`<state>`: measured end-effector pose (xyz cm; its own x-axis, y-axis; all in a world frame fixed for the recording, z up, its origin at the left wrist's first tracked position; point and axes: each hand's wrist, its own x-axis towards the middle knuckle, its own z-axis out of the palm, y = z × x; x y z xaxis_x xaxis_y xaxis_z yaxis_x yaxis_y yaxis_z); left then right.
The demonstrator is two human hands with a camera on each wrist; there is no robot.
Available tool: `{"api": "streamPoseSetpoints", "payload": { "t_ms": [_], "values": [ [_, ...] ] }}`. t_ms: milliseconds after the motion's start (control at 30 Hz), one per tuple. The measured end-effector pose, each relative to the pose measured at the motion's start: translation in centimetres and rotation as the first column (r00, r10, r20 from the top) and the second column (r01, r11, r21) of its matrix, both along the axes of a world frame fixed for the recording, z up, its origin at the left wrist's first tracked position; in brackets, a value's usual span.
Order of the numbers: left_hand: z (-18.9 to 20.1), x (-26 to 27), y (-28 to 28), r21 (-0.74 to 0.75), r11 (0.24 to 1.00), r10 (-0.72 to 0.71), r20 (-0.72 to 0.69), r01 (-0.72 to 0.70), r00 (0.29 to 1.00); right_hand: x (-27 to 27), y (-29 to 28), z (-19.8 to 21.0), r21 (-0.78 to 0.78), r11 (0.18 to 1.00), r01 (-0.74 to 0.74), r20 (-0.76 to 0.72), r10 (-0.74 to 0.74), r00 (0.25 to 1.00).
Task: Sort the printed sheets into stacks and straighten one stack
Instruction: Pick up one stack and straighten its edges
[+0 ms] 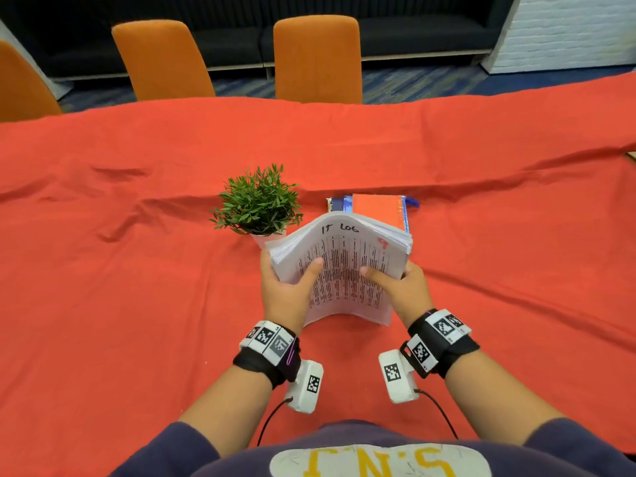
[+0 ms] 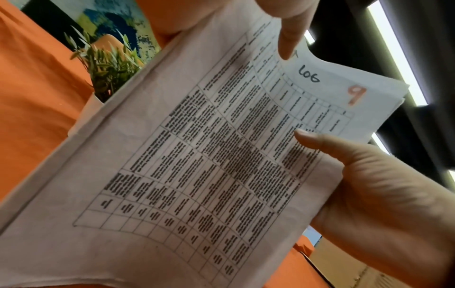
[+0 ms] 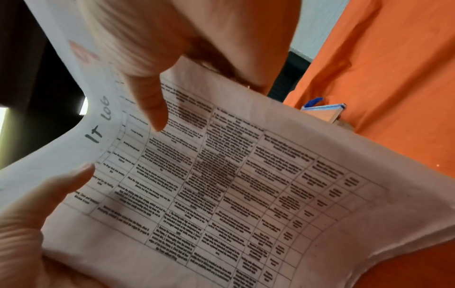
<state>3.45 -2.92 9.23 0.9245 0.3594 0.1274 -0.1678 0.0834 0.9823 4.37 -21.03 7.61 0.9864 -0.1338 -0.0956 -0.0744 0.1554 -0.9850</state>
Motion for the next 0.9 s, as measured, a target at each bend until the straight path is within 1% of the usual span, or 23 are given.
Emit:
{"api": "streamPoseSetpoints", "payload": {
  "t_ms": [133,333,567,700,767,900],
  "values": [
    [0.2,0.7,0.5,-0.067,0.998,-0.006,-0.009,0.005,1.000,0.9,-0.5,-0.3,-0.027,0.999,-0.020,0.004,0.020,1.000],
    [-0.3,1.6,1.2,-0.061,0.995,-0.088,-0.065,0.084,0.994,1.3,-1.4,-1.5,-0.111,0.989,-0.098,-0.047,0.093,0.995],
    [-0.7,1.7,1.9,-0.081,0.988,-0.142,-0.137,0.132,0.980,1.4,-1.5,-0.7,-0.040,0.991,-0.126,-0.015,0.125,0.992],
    [-0.4,2.3,2.4,-0.055,0.990,-0.136,-0.137,0.129,0.981,1.5,-1.6,-0.1,-0.080,0.983,-0.165,0.001,0.166,0.986],
    [-0.6,2.4,2.3,-0.027,0.988,-0.155,-0.155,0.153,0.976,1.6,-1.6,0.1,-0.097,0.979,-0.177,0.006,0.178,0.984],
    [-0.7,2.5,2.5,-0.031,0.989,-0.145,-0.172,0.141,0.974,2.1,-1.8,-0.6,-0.084,0.979,-0.183,-0.040,0.181,0.983]
  ]
}}
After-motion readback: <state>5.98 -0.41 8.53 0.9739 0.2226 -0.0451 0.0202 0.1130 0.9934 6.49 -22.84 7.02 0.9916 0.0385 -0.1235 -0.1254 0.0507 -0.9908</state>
